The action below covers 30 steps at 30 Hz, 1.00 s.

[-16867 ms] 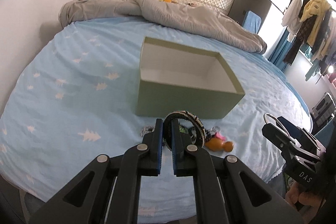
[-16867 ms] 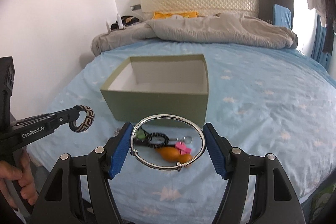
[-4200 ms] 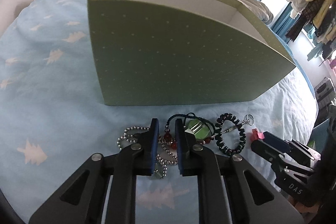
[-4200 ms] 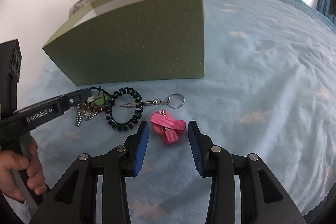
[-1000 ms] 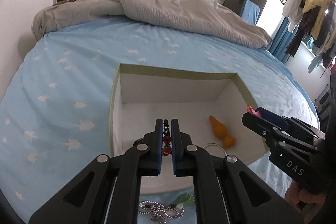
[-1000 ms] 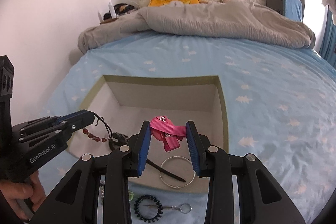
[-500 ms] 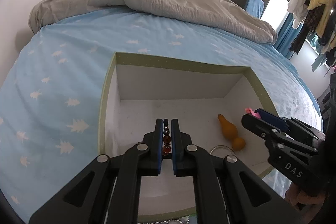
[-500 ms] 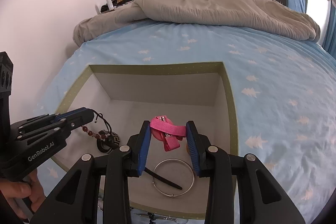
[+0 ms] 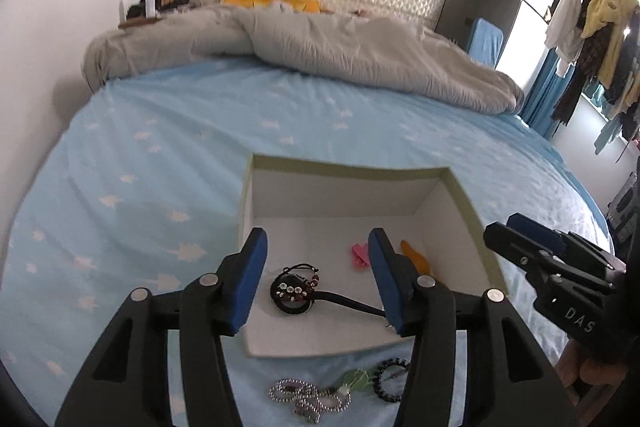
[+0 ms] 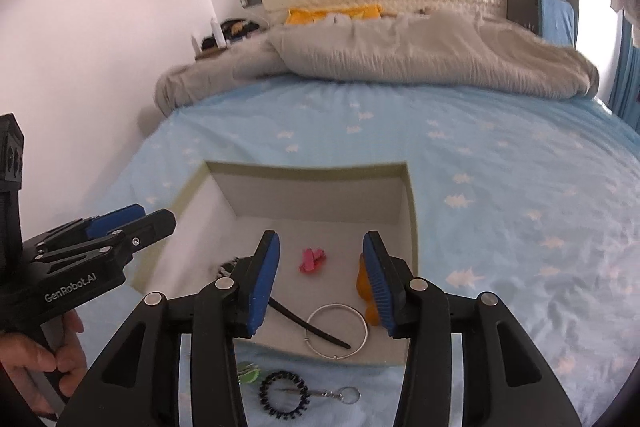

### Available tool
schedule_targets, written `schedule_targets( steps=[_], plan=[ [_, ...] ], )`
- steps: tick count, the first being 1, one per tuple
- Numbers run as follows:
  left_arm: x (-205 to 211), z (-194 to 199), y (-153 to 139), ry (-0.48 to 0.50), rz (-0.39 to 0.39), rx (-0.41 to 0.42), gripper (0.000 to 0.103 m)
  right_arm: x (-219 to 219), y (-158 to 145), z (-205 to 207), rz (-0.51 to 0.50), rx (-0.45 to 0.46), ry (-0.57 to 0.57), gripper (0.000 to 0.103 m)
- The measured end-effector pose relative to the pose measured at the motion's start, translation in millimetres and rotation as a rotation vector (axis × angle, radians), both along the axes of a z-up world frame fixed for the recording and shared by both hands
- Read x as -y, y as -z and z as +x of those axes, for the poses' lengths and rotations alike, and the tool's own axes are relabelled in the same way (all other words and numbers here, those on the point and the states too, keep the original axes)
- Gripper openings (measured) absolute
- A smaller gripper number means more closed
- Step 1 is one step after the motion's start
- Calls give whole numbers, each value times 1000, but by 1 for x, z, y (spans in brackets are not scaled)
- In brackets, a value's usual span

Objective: Organize jewelry
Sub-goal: 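Open the left tool over the box while the right tool releases the pink keychain inside, then move both open tools back from the box to the remaining jewelry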

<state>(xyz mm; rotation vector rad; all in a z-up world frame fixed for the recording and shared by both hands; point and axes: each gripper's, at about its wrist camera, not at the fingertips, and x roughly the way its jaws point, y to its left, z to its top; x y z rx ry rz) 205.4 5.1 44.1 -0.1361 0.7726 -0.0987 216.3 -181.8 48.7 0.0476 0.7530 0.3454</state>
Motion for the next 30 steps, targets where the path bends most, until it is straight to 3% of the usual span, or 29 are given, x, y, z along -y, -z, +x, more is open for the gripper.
schedule_targets(
  steps=[9, 17, 24, 30],
  plan=[
    [-1, -55, -55, 3, 15, 123, 53, 15, -49, -56, 51, 116, -10, 42],
    [1, -92, -68, -1, 5, 143, 53, 25, -67, -95, 80, 179, -15, 42],
    [4, -118, -54, 1, -1, 135, 53, 23, -49, -120, 60, 174, -29, 42],
    [0, -125, -26, -27, -6, 86, 53, 29, -7, -129, 104, 61, -32, 42]
  ],
)
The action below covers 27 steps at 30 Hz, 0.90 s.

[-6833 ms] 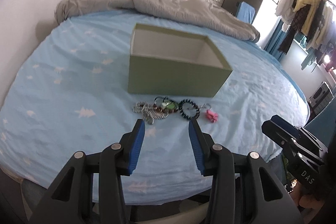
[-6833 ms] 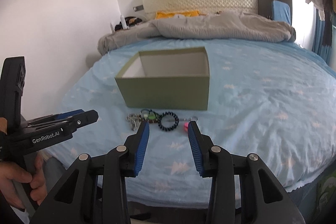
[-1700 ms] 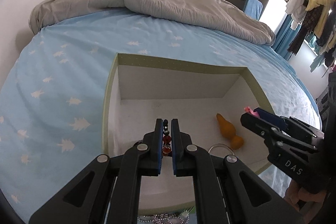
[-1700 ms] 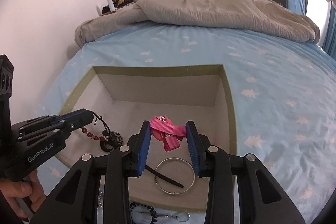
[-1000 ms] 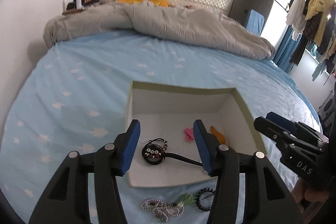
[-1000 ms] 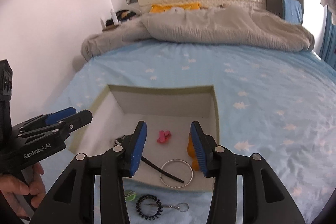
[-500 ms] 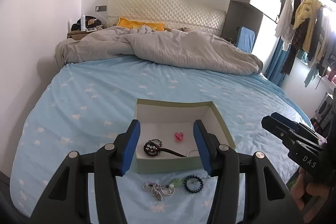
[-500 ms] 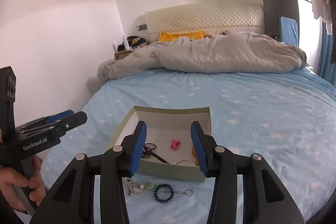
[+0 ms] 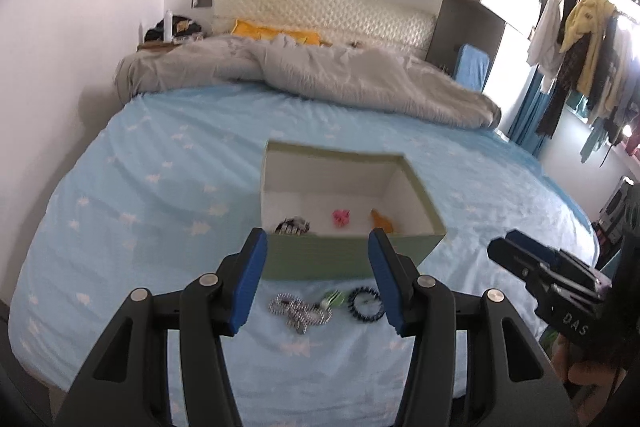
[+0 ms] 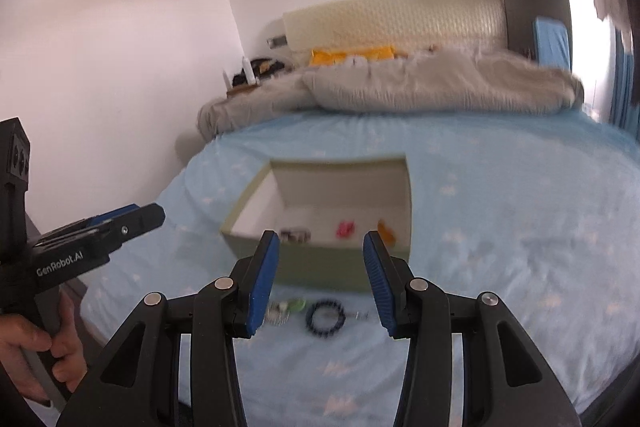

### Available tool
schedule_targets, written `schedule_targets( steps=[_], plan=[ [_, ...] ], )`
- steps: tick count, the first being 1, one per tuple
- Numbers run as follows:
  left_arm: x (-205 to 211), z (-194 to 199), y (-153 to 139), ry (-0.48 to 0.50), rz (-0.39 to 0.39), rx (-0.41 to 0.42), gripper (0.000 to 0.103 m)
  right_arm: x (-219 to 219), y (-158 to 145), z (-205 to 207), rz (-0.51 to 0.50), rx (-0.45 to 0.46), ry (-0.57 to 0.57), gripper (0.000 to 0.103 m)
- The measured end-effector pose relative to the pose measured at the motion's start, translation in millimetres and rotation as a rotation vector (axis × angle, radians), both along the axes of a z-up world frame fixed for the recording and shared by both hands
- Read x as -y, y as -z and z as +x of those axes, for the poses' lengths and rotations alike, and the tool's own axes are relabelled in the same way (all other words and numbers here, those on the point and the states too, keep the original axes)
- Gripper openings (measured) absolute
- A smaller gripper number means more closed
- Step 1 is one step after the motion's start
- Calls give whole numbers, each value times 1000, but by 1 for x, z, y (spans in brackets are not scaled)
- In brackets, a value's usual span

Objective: Organize jewelry
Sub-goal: 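Move both open tools back from the box to the remaining jewelry, then grasp the silver bead chain with the left tool while the right tool grasps the black coil bracelet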

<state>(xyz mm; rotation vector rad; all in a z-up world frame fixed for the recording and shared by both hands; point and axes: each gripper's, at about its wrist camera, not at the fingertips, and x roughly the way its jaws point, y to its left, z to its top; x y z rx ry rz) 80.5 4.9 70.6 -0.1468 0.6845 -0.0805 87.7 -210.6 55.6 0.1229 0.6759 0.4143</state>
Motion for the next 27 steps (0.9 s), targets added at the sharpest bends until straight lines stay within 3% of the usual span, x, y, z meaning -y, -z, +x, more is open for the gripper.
schedule_targets(
  steps=[5, 14, 27],
  plan=[
    [3, -4, 24, 7, 5, -37, 53, -1, 24, -11, -26, -31, -3, 42],
    [8, -14, 84, 10, -8, -177, 53, 3, 62, -21, -7, -96, -8, 42],
    [-2, 14, 135, 6, -57, -284, 53, -11, 105, 6, -61, -188, -12, 42]
  ],
)
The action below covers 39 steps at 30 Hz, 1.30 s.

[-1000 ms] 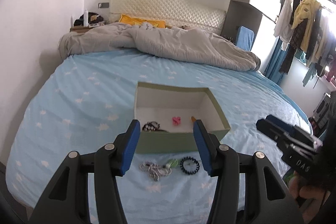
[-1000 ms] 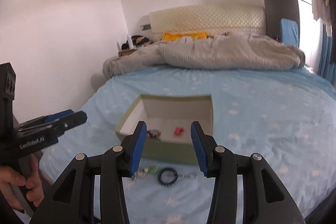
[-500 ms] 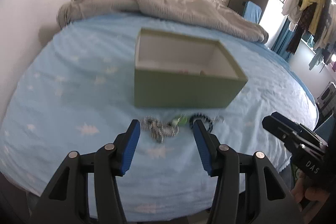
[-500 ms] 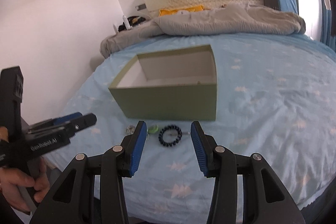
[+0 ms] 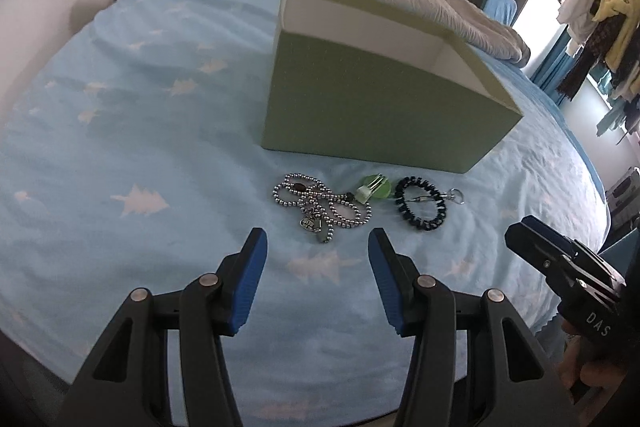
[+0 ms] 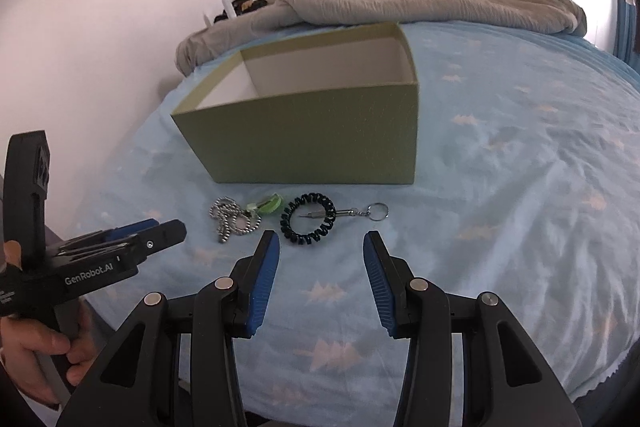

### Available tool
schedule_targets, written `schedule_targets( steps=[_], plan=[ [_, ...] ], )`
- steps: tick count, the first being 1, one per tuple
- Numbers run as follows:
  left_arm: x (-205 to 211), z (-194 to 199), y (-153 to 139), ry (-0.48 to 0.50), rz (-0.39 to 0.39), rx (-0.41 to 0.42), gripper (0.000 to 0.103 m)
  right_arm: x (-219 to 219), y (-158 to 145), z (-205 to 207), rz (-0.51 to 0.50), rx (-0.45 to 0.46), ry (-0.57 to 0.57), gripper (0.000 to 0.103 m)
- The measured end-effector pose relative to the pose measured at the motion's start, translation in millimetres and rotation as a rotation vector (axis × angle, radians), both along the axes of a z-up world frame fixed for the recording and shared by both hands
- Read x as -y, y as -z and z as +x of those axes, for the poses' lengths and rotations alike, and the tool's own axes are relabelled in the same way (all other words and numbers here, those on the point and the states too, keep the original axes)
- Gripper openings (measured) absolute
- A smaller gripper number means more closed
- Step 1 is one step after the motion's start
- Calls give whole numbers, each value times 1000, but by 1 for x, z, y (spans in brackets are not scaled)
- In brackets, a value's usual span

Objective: Organize jewelry
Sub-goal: 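Grasp the silver bead chain with the left tool while the right tool grasps the black coil bracelet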

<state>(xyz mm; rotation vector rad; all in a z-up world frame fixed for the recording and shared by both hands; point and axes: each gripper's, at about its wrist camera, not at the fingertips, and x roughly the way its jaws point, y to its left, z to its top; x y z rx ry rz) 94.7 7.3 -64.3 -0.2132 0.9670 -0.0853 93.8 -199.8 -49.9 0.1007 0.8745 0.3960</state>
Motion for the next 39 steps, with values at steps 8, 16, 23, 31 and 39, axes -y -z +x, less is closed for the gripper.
schedule_targets(
  steps=[8, 16, 23, 31, 39],
  plan=[
    [0, 26, 23, 11, -36, -45, 53, -12, 24, 23, -30, -42, -5, 33],
    [-1, 42, 40, 9, -32, -74, 42, -19, 44, 44, -46, -90, -11, 27],
    [-2, 51, 45, 16, -20, -58, 40, -26, 54, 50, -76, -99, -16, 24],
    [-5, 55, 45, 36, -15, -60, 10, -29, 53, 54, -103, -101, -25, 7],
    [-2, 45, 30, 59, -22, -39, 6, -22, 33, 42, -104, -62, -4, 7]
  ],
)
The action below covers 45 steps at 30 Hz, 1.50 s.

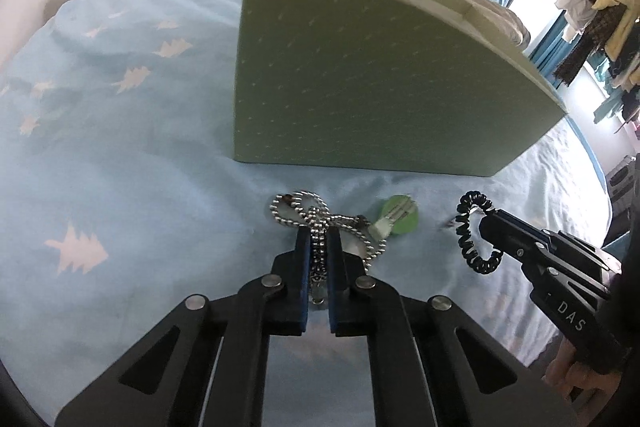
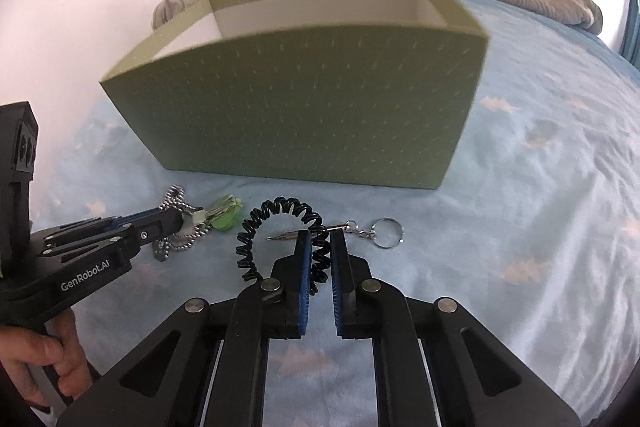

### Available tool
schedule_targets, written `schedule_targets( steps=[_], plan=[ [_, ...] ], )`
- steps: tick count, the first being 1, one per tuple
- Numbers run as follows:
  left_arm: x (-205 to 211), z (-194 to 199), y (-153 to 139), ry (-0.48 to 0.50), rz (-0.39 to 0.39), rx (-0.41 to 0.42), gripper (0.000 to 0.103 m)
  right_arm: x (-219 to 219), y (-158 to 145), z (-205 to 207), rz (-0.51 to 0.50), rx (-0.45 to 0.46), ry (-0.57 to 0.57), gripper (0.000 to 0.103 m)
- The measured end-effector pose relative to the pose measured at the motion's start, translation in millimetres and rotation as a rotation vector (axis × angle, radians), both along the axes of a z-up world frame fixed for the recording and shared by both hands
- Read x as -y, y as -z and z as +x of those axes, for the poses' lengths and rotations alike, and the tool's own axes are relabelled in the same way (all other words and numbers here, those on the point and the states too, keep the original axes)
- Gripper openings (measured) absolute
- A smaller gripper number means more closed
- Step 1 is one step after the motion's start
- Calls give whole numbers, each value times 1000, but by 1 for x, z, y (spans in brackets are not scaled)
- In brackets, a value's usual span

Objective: Organize jewelry
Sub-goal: 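Grasp the silver bead chain with the left tool while the right tool grasps the black coil bracelet, then lift the chain and coil bracelet and carry both over the green box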

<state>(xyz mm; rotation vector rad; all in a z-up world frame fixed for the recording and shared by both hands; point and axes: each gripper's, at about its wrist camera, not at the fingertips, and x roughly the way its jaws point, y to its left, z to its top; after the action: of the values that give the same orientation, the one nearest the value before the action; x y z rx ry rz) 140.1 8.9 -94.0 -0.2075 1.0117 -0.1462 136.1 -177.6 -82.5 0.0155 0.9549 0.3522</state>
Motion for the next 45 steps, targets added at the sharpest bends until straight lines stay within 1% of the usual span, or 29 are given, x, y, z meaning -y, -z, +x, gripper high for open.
schedule_targets(
  steps=[8, 14, 17, 18, 27, 31, 35, 40, 45],
  plan=[
    [0, -27, -35, 6, 4, 81, 6, 7, -24, -25, -7, 67, 13, 6],
    [-2, -46, -54, 11, 12, 128, 6, 11, -44, -42, 3, 106, 31, 7],
    [2, -54, -65, 5, 51, 161, 6, 13, -53, -50, 13, 129, 35, 7],
    [6, -53, -68, 4, 54, 168, 6, 14, -57, -52, 15, 135, 35, 7],
    [14, -67, -95, 15, 35, 222, 6, 19, -82, -64, 27, 185, 41, 7],
    [16, -64, -108, 12, 27, 246, 6, 21, -92, -64, 45, 198, 44, 7],
    [20, -58, -123, 20, 30, 278, 6, 22, -107, -61, 47, 233, 44, 7],
    [23, -49, -140, 24, 22, 313, 6, 21, -126, -51, 51, 277, 50, 7],
    [21, -32, -157, 3, 6, 352, 6, 16, -139, -34, 56, 297, 58, 7]
  ],
)
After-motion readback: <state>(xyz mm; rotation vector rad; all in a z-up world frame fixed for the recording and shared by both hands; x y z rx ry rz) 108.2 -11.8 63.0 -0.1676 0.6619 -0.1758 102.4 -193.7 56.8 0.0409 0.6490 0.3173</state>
